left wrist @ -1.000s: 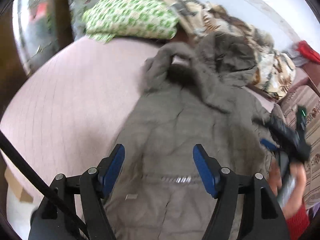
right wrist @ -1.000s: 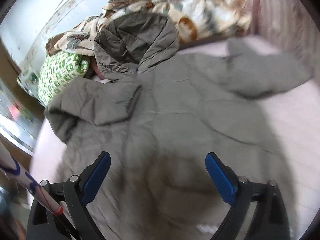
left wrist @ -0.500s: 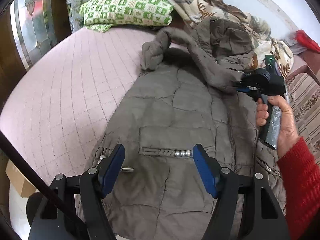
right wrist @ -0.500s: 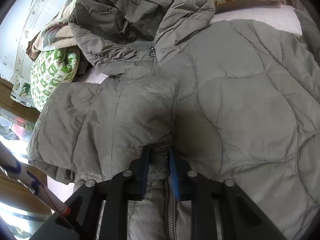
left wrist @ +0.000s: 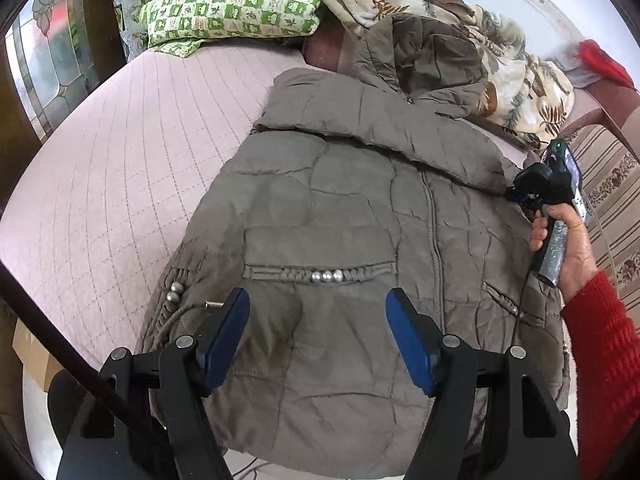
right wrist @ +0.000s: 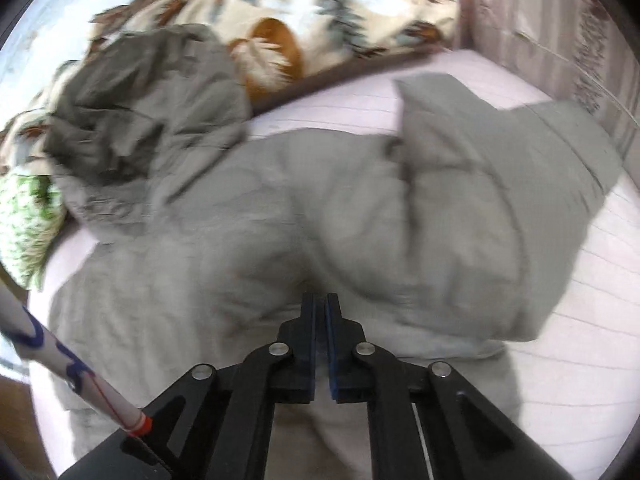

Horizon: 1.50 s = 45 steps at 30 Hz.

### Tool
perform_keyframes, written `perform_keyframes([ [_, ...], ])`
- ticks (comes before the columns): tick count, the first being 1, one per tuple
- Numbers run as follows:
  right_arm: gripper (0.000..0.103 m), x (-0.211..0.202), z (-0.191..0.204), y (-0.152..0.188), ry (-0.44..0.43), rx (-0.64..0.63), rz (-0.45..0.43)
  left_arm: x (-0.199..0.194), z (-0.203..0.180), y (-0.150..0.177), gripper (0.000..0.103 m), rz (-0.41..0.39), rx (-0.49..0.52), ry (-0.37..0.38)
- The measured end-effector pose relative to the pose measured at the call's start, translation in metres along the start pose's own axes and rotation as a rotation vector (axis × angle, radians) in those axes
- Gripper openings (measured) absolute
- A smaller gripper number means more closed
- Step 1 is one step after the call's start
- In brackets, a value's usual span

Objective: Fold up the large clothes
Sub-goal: 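Grasp the other sleeve cuff with the right gripper and lift it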

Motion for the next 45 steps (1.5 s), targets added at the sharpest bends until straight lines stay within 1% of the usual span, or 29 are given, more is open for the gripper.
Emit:
perform_keyframes([
  [2,0.005,0.006,-0.012,0.001,0.003,0.021,0.023,-0.006,-0.005,0.002,0.07,-0.009,0.013,-0.012],
  [3,0.005,0.008,-0.018,0.002,-0.011,0.038,0.03,-0.009,-0.009,0.003,0.07,-0.016,0.023,-0.02],
  [7,0.005,-0.008,-0.032,0.004,-0.085,0.059,-0.001,-0.014,-0.024,0.007,0.07,-0.024,0.052,-0.028],
  [8,0.007,-0.02,-0.037,0.004,-0.099,0.05,-0.024,-0.013,-0.031,0.009,0.07,-0.016,0.063,-0.023],
  [10,0.014,-0.039,-0.049,0.003,-0.131,0.044,-0.048,-0.01,-0.04,0.012,0.07,0.006,0.078,-0.004],
  [12,0.043,-0.058,-0.068,0.003,-0.172,0.058,-0.081,-0.006,-0.052,0.015,0.07,0.029,0.095,0.012],
  [13,0.045,-0.069,-0.083,0.003,-0.204,0.075,-0.111,-0.005,-0.056,0.016,0.07,0.032,0.103,0.014],
  [14,0.057,-0.079,-0.099,0.002,-0.244,0.097,-0.13,-0.004,-0.061,0.016,0.07,0.032,0.114,0.012],
  [15,0.065,-0.088,-0.113,0.002,-0.227,0.116,-0.136,-0.003,-0.065,0.016,0.07,0.03,0.125,0.009],
  [17,0.065,-0.105,-0.153,-0.001,-0.166,0.166,-0.19,-0.001,-0.071,0.015,0.07,0.028,0.14,0.003],
  [18,0.065,-0.109,-0.176,-0.004,-0.136,0.197,-0.202,0.001,-0.073,0.014,0.07,0.028,0.143,0.003],
  [19,0.065,-0.111,-0.192,-0.005,-0.12,0.227,-0.208,0.003,-0.074,0.013,0.07,0.029,0.143,0.003],
  [21,0.063,-0.116,-0.243,-0.009,-0.103,0.34,-0.23,0.008,-0.077,0.01,0.07,0.032,0.139,-0.003],
  [24,0.059,-0.118,-0.298,-0.015,-0.082,0.477,-0.28,0.017,-0.083,0.007,0.07,0.045,0.134,-0.017],
  [25,0.058,-0.117,-0.311,-0.017,-0.07,0.498,-0.289,0.021,-0.083,0.005,0.07,0.051,0.133,-0.022],
  [27,0.051,-0.111,-0.33,-0.026,-0.04,0.525,-0.298,0.027,-0.085,0.004,0.07,0.06,0.134,-0.035],
  [28,0.051,-0.109,-0.337,-0.029,-0.047,0.539,-0.307,0.03,-0.087,0.004,0.07,0.064,0.137,-0.041],
  [29,0.051,-0.106,-0.342,-0.035,-0.063,0.563,-0.329,0.032,-0.088,0.004,0.07,0.068,0.139,-0.046],
  [31,0.051,-0.098,-0.343,-0.049,-0.064,0.577,-0.346,0.036,-0.088,0.004,0.07,0.073,0.14,-0.048],
  [35,0.051,-0.084,-0.339,-0.078,-0.027,0.571,-0.348,0.04,-0.087,0.006,0.07,0.079,0.142,-0.044],
  [36,0.048,-0.083,-0.338,-0.084,-0.011,0.572,-0.343,0.04,-0.085,0.006,0.07,0.076,0.142,-0.039],
  [37,0.04,-0.08,-0.338,-0.089,0.003,0.571,-0.339,0.039,-0.083,0.006,0.07,0.072,0.141,-0.037],
  [38,0.017,-0.081,-0.336,-0.093,0.021,0.568,-0.328,0.039,-0.08,0.006,0.07,0.067,0.137,-0.036],
  [39,0.013,-0.086,-0.335,-0.095,0.028,0.57,-0.321,0.038,-0.077,0.006,0.07,0.064,0.132,-0.032],
  [41,0.011,-0.099,-0.332,-0.097,0.021,0.567,-0.343,0.036,-0.071,0.005,0.07,0.065,0.118,-0.019],
  [43,0.01,-0.119,-0.319,-0.101,0.061,0.516,-0.362,0.034,-0.063,0.007,0.07,0.067,0.105,-0.003],
  [45,0.009,-0.142,-0.297,-0.107,0.107,0.436,-0.385,0.028,-0.055,0.009,0.07,0.059,0.089,0.01],
])
Point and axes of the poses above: each gripper's, at about its wrist camera, not at the fingertips, and x roughly the way its jaws point, z to its left, y to its underside, the point moved 1 cm from there along x, roughly the way its jaws point, and after that the axes turned 11 degrees about -y, right-handed, at the moved point
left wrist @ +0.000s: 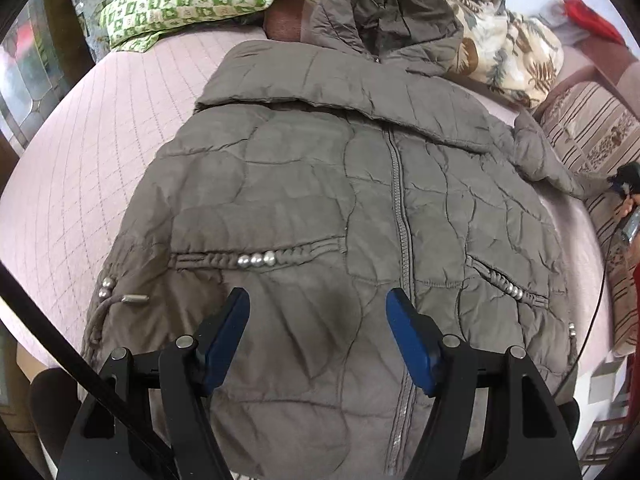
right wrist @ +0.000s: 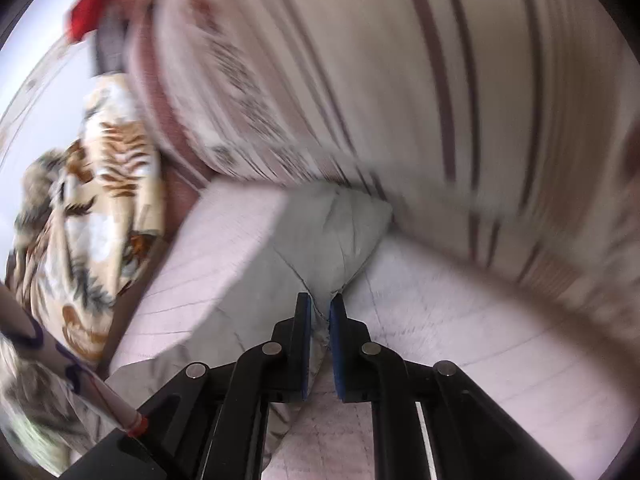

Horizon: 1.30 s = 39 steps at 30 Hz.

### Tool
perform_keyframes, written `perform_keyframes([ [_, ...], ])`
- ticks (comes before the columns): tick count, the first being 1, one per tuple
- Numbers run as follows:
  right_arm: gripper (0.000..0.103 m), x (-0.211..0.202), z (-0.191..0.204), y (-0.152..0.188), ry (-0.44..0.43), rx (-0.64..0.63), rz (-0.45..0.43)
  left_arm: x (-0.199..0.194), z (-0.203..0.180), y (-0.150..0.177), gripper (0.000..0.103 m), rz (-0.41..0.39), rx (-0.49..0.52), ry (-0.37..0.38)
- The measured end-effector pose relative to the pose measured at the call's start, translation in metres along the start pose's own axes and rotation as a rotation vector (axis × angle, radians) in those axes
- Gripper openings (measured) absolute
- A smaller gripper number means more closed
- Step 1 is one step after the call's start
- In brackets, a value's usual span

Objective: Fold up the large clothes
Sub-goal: 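Grasp the other sleeve cuff with the right gripper and lift it, then fold the held sleeve across the coat body with the right gripper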

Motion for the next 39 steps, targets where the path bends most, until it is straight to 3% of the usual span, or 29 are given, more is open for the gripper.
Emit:
perform_keyframes([
  [4,0.009,-0.052,0.059,-0.005,-0.008,-0.125,-0.076,-0.014,0.017,0.007,0.07,-0.026,-0.027,0.017],
  [10,0.008,-0.122,0.178,0.019,-0.149,-0.327,-0.145,-0.032,0.05,0.015,0.07,-0.066,-0.089,0.024],
  [18,0.008,-0.162,0.324,0.117,-0.371,-0.575,-0.068,-0.037,0.087,0.023,0.07,-0.083,-0.158,-0.009],
  [24,0.007,-0.152,0.394,0.221,-0.51,-0.719,0.076,-0.03,0.11,0.023,0.07,-0.069,-0.213,-0.012],
  [29,0.006,-0.118,0.429,0.308,-0.569,-0.793,0.222,-0.023,0.127,0.021,0.07,-0.068,-0.244,-0.023],
  [33,0.006,-0.074,0.451,0.384,-0.549,-0.872,0.337,-0.017,0.138,0.019,0.07,-0.07,-0.256,-0.034],
  [39,0.006,-0.021,0.456,0.457,-0.491,-0.947,0.464,-0.005,0.153,0.017,0.07,-0.062,-0.279,-0.047],
])
Point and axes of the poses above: each gripper's, at about its wrist camera, not at the fingertips, and x roughly the way its jaws point, z to its left, y to its underside, the point moved 1 cm from there along x, roughly the way its jaws point, and after that the axes turned 11 degrees about -y, right-handed, at the moved point
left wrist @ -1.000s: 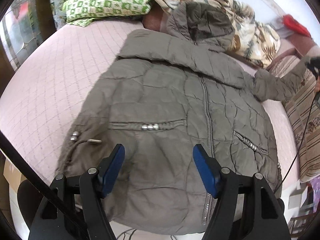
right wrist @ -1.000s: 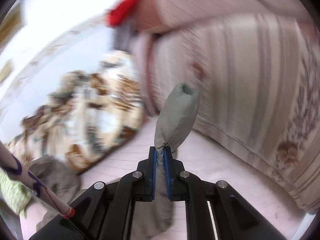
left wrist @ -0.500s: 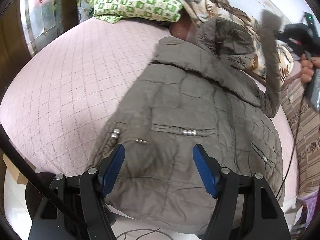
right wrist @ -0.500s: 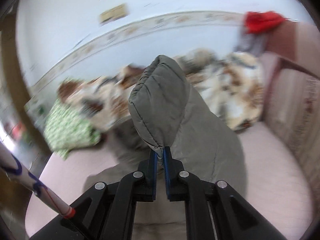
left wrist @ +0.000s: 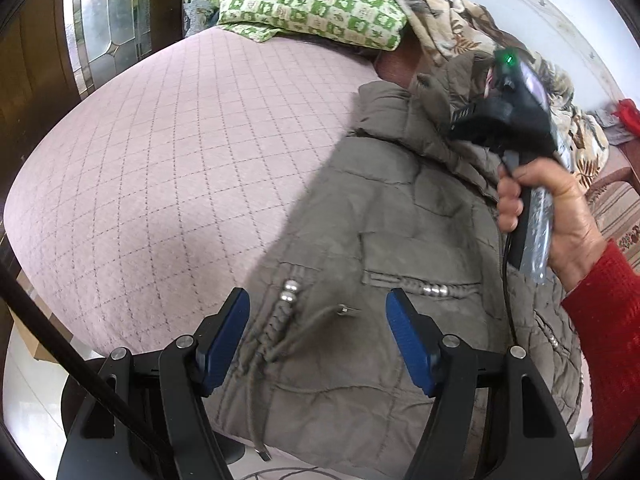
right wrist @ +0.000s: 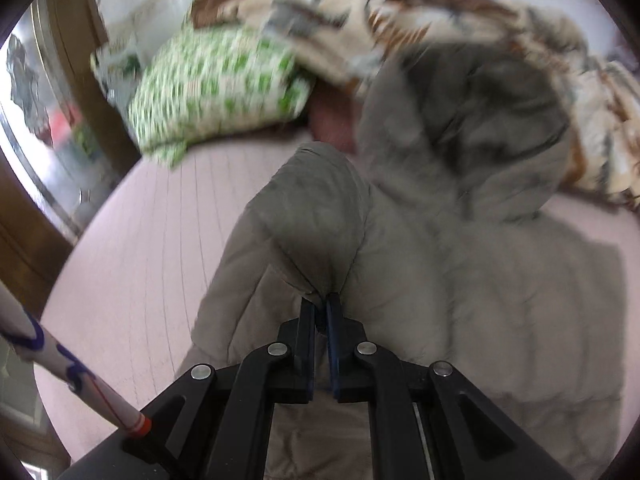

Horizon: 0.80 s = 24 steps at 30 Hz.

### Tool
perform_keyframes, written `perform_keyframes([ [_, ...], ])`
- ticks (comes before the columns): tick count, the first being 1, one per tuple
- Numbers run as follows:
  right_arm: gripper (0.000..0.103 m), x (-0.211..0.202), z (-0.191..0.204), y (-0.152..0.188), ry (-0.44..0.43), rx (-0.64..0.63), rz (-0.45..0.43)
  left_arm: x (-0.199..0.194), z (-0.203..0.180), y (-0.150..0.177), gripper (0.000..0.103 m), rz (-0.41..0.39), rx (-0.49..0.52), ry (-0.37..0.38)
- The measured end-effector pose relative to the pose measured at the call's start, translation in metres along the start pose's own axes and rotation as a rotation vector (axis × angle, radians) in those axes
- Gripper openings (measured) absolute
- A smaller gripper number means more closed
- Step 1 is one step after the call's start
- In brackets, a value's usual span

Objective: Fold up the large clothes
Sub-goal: 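Fold the held sleeve across the coat body with the right gripper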

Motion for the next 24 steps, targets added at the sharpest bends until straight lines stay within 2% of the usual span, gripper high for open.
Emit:
perform_keyframes([
  [3,0.006,0.032,0.001,0.01,-0.003,-0.015,0.069,0.006,0.005,-0.001,0.07,0.017,-0.018,-0.002],
  [9,0.011,0.05,-0.008,0.02,-0.032,0.017,0.13,-0.001,0.007,0.001,0.07,0.013,-0.027,-0.007],
  [11,0.013,0.043,-0.005,0.018,-0.042,0.011,0.128,-0.006,0.006,0.001,0.07,-0.001,-0.022,-0.012],
  [14,0.025,0.028,0.001,0.018,-0.119,0.005,0.143,-0.011,0.002,-0.001,0.07,-0.017,-0.012,-0.012],
  [16,0.025,0.013,0.006,0.018,-0.164,-0.003,0.136,-0.012,-0.002,-0.004,0.07,-0.027,-0.003,-0.008],
  [21,0.025,-0.02,0.005,0.01,-0.134,-0.003,0.072,-0.005,-0.021,-0.031,0.07,-0.079,0.026,-0.014],
  [24,0.025,-0.025,-0.003,-0.001,-0.065,0.019,0.039,0.017,-0.033,-0.063,0.07,-0.078,0.007,-0.034],
])
Point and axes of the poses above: each gripper's, at about its wrist camera, not at the fingertips, and x roughly the way its jaws point, z to its left, y to its underside, the point moved 1 cm from there along x, roughly the way its jaws point, and after that the axes turned 11 degrees about -y, right-handed, at the moved point
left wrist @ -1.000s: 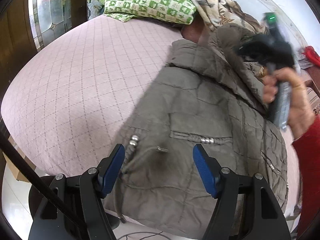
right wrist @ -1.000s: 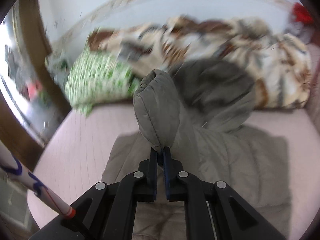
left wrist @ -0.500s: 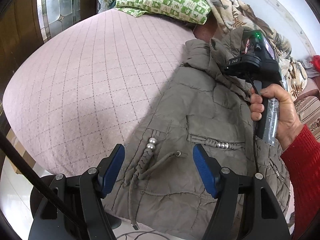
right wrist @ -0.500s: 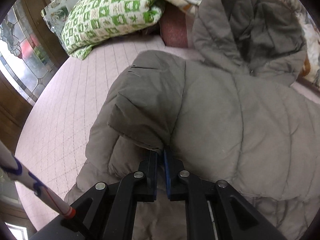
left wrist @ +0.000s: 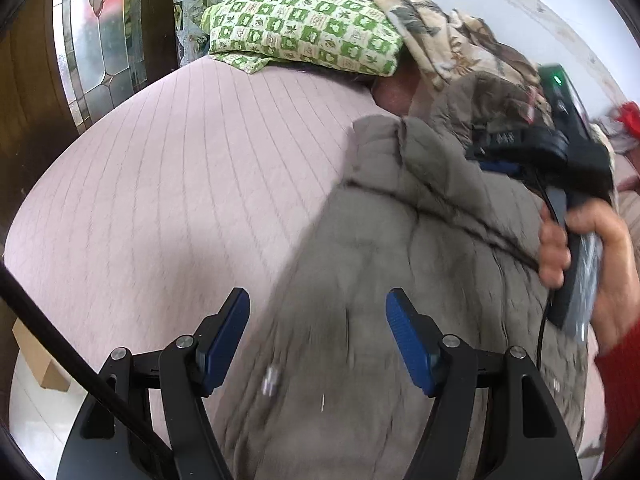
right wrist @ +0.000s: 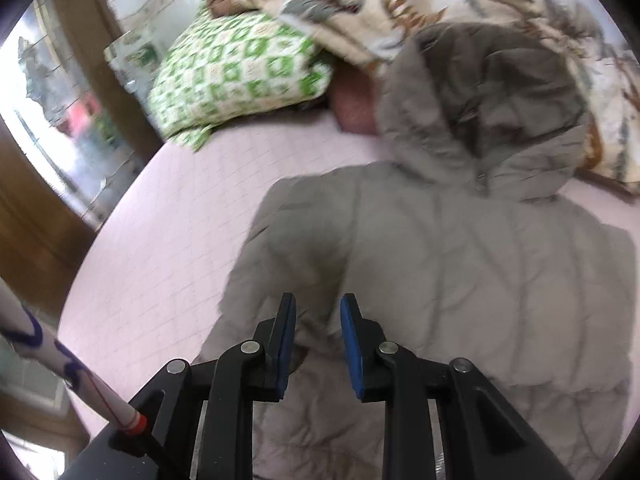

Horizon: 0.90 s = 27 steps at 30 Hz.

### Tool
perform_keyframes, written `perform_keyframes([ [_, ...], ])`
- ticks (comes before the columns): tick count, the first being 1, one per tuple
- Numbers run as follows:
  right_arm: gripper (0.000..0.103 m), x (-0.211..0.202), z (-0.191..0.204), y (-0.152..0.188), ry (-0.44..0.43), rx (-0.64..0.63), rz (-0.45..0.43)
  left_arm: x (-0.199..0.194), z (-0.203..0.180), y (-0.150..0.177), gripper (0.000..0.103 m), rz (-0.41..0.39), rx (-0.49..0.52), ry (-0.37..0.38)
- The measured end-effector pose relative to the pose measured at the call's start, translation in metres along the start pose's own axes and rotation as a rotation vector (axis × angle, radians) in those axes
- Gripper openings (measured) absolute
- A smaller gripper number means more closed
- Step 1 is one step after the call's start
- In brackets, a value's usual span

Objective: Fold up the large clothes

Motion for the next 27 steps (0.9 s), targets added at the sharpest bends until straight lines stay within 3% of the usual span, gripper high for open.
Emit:
perform_keyframes([
  [6,0.025,0.029,-0.025,-0.026,0.084,0.079,0.004,0.058,-0.013,-0.05,0.07,0.067,-0.043,0.019],
  [9,0.025,0.062,-0.037,-0.024,0.0,0.182,0.059,0.075,-0.012,-0.054,0.07,0.045,-0.052,0.01],
  [12,0.025,0.084,-0.027,-0.013,-0.02,0.131,0.107,0.09,-0.009,-0.046,0.07,0.058,-0.051,0.02],
  [14,0.025,0.083,-0.022,-0.012,-0.008,0.077,0.12,0.1,-0.01,-0.038,0.07,0.095,-0.024,0.049],
  [17,0.025,0.067,-0.029,-0.026,-0.054,0.096,0.133,0.102,-0.011,-0.036,0.07,0.112,-0.009,0.096],
  [21,0.03,0.023,-0.047,-0.065,0.029,0.096,0.02,0.1,-0.014,-0.036,0.07,0.112,0.001,0.144],
  [24,0.062,-0.01,-0.074,-0.101,0.111,0.172,-0.106,0.102,-0.016,-0.037,0.07,0.12,0.015,0.159],
  [27,0.065,-0.034,-0.104,-0.137,0.137,0.285,-0.222,0.106,-0.016,-0.038,0.07,0.131,0.019,0.17],
])
Point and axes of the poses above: each gripper's, at about its wrist camera, not at the fingertips, and x roughly the way its jaws point, z to its left, y to its underside, the point moved 1 cm from there along x, roughly the way its jaws point, and after that the axes turned 11 degrees about -y, right-handed, at the moved point
